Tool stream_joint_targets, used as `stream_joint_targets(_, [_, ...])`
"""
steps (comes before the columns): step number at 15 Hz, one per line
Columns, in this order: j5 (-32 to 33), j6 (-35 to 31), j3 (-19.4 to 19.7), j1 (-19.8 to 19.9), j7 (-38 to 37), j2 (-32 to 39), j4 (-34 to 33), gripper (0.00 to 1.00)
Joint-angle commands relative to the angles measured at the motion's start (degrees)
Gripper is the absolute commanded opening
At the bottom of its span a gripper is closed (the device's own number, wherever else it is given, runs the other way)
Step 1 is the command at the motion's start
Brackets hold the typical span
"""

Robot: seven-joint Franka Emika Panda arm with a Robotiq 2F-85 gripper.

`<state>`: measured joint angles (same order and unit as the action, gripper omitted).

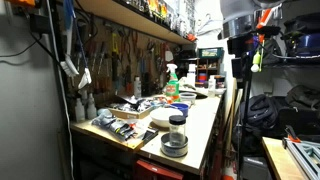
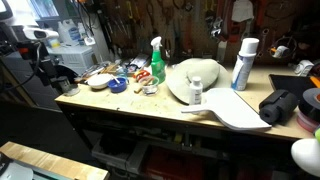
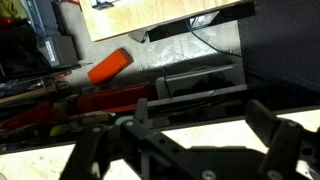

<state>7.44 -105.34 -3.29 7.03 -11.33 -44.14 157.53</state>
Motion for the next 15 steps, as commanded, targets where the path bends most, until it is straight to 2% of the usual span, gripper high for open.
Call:
stream_joint_targets(1, [0.3,0.1,0.5,-0.5,-0.3,0.1,0.0,1.0])
stream_joint_targets(12, [0.3,0.1,0.5,-0.5,-0.3,0.3,0.2,1.0])
stream_joint_targets(15, [-1.0,-8.0,1.0,0.8,-4.5,3.9,0.0,1.0])
